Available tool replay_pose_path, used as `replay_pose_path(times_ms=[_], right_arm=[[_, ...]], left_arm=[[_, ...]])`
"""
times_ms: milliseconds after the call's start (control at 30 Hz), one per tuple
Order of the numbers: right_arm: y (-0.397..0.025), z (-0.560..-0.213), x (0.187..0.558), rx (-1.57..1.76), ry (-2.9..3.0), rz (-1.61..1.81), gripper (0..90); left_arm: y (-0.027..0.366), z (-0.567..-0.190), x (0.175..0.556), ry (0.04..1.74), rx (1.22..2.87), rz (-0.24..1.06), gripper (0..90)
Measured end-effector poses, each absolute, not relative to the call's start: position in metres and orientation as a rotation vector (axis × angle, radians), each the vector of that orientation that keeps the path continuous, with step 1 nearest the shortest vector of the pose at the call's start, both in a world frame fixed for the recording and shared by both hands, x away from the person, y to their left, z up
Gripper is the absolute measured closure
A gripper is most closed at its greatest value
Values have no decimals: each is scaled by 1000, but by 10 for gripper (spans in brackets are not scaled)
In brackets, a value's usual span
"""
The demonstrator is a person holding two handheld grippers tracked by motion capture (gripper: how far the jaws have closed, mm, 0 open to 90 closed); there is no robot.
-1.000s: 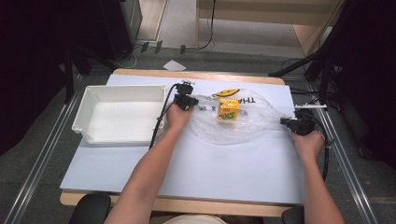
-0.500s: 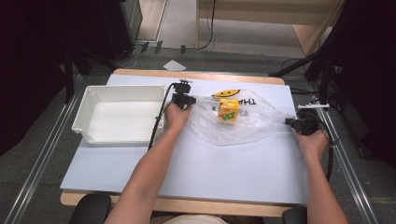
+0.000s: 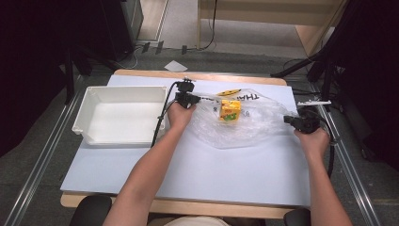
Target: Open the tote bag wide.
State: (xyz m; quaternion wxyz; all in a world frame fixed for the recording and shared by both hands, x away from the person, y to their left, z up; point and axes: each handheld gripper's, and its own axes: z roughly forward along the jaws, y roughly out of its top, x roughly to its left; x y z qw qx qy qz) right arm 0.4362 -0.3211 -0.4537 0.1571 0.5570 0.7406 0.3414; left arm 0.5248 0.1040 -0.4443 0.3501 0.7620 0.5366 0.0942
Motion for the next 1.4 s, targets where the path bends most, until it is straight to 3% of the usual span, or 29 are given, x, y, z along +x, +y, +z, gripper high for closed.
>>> replay_pose_path(times_ms=[233,333,867,1200,1267,1400], right_arm=[[-310,-436,432,1516,2168,1045,896],[-305,-431,430,1489,2189,1046,854],[-276,-394,422,1350,2243,1157,782],[-259,-386,427,1304,2291,1150,772],[-256,-385,428,1299,2300,1154,783],[-250,-382,431,1284,2309,1172,838]], left_arm=[[104,-426,519,1320,1983,209,617],[104,-418,515,1282,1990,197,543],[105,-377,488,1104,1989,236,524],[100,-360,475,1026,2037,159,467],[97,-357,470,1002,2059,177,496],[89,-358,464,970,2091,196,641]])
